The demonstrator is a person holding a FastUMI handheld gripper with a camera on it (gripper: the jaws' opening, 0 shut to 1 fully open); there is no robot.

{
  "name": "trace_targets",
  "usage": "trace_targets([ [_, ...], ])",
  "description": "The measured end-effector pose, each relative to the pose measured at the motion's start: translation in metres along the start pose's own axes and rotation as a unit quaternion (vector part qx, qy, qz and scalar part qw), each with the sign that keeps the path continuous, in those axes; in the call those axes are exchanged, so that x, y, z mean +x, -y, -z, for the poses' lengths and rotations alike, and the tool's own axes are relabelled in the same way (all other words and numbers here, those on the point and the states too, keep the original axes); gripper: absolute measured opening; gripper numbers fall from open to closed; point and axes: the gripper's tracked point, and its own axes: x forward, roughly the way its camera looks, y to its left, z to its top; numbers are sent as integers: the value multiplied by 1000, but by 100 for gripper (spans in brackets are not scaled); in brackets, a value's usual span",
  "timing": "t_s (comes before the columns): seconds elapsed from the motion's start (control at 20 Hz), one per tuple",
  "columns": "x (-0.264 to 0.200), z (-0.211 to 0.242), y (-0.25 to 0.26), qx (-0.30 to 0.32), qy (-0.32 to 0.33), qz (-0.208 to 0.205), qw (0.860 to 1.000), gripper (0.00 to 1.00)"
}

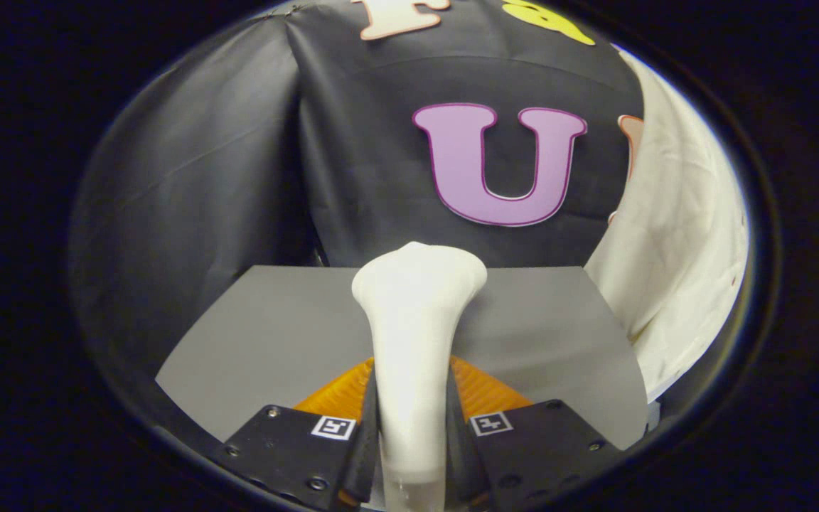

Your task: Iron the clothes twice with a garment steamer, once on the left side and once on the right side.

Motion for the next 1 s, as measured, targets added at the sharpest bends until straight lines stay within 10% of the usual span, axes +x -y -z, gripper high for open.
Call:
trace_targets([
  [0.7,-150,-78,12,3,218,-79,973,39],
  [1.0,-190,-116,106,3,240,0,971,38],
])
